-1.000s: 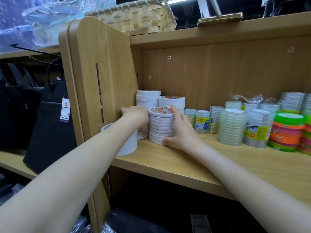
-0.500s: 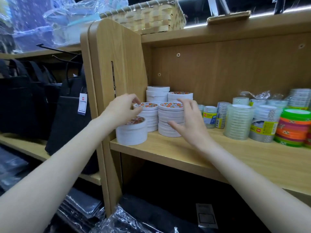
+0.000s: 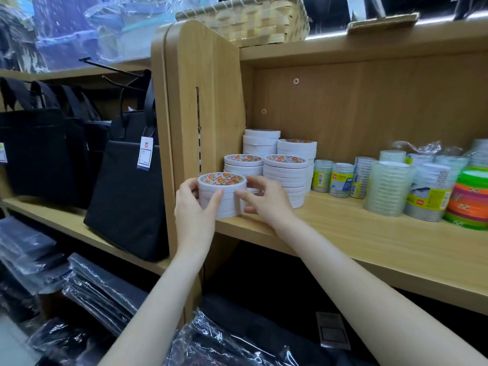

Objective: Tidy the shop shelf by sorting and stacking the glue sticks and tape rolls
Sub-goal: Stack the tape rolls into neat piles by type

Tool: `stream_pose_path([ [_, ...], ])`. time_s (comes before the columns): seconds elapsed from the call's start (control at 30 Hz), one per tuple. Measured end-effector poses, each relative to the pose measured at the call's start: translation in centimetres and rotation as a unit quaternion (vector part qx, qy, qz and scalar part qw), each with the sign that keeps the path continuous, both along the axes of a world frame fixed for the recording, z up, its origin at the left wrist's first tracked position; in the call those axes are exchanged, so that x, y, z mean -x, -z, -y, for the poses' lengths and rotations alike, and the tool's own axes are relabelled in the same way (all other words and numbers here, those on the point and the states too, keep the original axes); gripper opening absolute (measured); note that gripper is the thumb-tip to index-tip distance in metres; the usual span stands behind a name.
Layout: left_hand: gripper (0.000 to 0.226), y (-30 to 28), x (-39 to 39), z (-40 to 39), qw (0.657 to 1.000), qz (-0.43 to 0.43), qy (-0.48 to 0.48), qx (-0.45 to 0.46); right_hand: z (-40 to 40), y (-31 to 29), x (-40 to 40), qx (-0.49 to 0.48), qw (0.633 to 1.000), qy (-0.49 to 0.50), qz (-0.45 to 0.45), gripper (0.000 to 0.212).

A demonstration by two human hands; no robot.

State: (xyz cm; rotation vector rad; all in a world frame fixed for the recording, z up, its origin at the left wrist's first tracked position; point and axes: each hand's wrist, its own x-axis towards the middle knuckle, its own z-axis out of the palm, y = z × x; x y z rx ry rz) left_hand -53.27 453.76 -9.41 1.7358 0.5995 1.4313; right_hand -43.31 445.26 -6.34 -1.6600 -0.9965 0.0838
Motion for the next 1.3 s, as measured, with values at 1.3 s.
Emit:
stream_pose_path([
  [1.3,0.034,-0.1,-5.7,5.2,0.883,-0.366,0.030,-0.292,5.9,-1.3,-7.7,0.092,0.976,0.197,0.002,0.069],
])
